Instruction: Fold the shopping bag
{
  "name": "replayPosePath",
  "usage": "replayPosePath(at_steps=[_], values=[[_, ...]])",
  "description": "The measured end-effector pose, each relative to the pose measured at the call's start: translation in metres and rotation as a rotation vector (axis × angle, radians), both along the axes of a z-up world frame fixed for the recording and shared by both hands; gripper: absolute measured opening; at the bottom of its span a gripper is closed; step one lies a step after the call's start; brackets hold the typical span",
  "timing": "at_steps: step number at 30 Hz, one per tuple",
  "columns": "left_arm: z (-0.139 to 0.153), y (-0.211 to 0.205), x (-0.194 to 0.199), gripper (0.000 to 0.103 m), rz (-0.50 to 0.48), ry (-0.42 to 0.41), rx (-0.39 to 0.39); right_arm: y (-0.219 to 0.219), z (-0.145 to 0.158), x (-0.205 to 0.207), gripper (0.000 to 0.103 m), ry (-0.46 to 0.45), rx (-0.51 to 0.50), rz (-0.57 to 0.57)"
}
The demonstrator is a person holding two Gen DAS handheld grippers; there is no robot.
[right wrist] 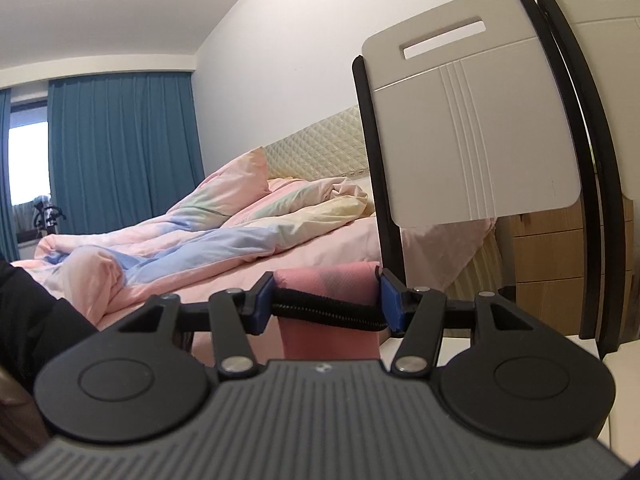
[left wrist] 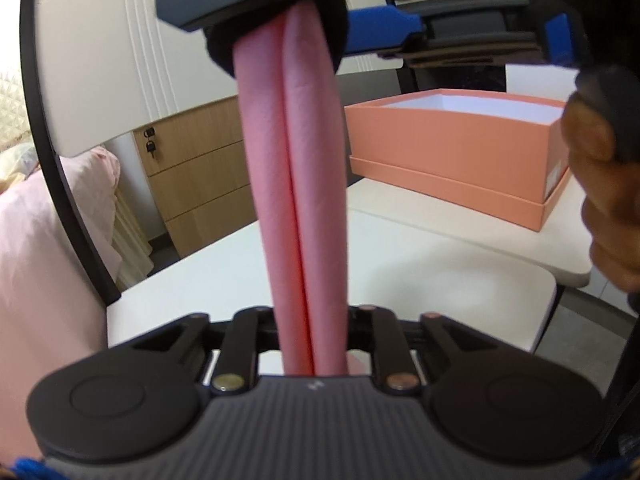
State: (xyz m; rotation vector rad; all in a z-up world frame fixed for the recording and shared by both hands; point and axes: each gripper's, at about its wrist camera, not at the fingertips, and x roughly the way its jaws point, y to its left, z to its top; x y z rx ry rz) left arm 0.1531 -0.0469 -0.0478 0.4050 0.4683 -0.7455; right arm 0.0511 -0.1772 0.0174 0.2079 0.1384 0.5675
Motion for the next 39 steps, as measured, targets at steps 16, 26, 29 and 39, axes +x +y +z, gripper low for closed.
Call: replayPosePath(at_steps=[16, 26, 29, 39], values=[[0.0, 0.0, -0.002, 0.015, 0.014, -0.005, 0.026, 0.004, 0.0, -0.001, 0.06, 0.041, -0.052, 0.034], [0.002, -0.001, -0.002, 0.015, 0.017, -0.004, 0.038, -0.014, 0.004, 0.003, 0.063, 0.069, 0.112, 0.054], [0.001, -0.003, -0.005, 0.015, 0.005, -0.024, 0.053, -0.014, 0.003, 0.003, 0.059, 0.075, 0.122, 0.06], [0.001, -0.003, -0.003, 0.012, 0.027, 0.0, 0.062, -0.009, 0.003, 0.004, 0.057, 0.091, 0.088, 0.061]])
